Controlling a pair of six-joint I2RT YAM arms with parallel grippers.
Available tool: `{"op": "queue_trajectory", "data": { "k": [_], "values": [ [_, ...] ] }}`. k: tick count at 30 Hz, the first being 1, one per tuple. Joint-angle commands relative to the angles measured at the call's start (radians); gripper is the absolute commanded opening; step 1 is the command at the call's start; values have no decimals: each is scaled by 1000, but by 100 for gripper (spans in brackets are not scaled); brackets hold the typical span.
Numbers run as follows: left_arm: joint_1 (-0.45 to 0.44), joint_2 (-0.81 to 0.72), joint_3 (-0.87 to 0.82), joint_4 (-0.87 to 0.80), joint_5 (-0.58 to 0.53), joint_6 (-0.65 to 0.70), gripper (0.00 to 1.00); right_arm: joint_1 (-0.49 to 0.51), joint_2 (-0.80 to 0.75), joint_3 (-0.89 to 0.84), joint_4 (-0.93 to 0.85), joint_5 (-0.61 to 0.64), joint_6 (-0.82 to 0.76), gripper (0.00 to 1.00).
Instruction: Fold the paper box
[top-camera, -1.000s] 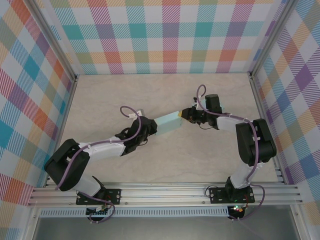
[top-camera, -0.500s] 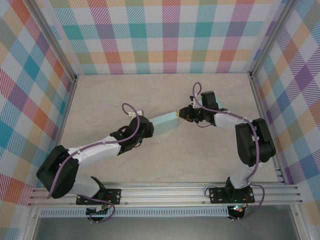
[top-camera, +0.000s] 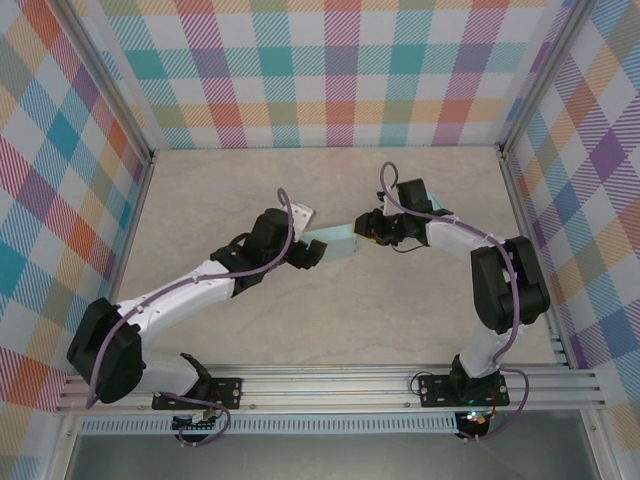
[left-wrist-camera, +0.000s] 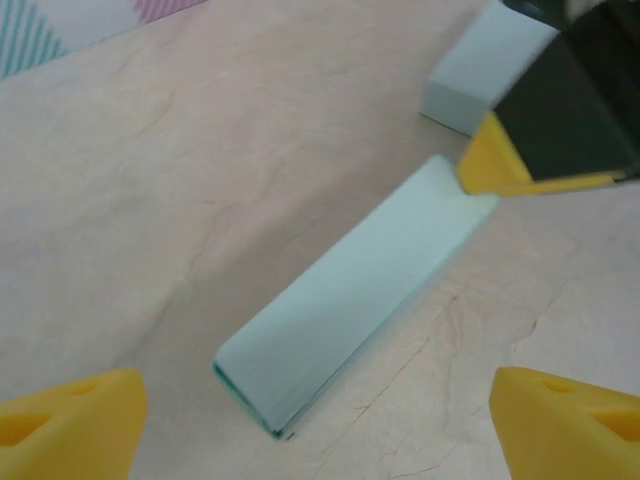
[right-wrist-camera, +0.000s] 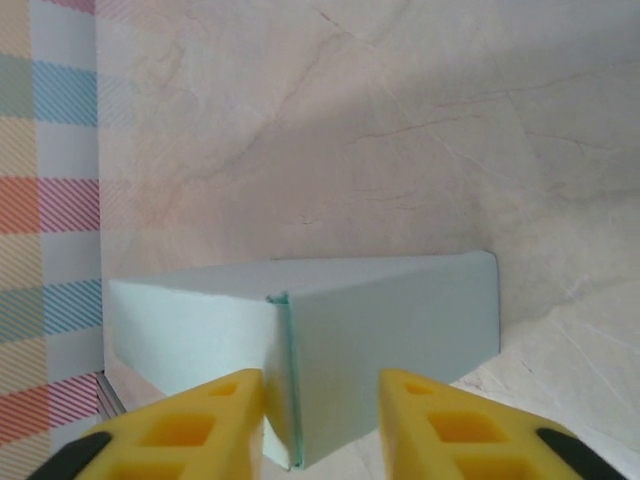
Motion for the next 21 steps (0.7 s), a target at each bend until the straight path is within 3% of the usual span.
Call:
{"op": "queue_trajectory", "data": {
  "k": [1,5,7,14,17,18,21],
  "values": [
    [8,52,44,-11,127,347,88,8,2,33,-122,29,-37,44],
    [28,121,129,-84,203,475,89,8,-20,58,-139,23,-41,54],
    [49,165,175,-111,242,505,89,9,-35,64,-147,26,-41,63],
    [120,287,319,-280,400,601,90,9,-113,67,-202,54,-62,79],
    [141,344,386,-376,472,652,90,9,-168,53,-232,98,-65,90],
    [144,364,404,-398,476,664,90,9,-188,47,-243,119,-65,100],
    [145,419,452,-434,470,686,89,8,-251,33,-284,179,-70,100]
  ]
}}
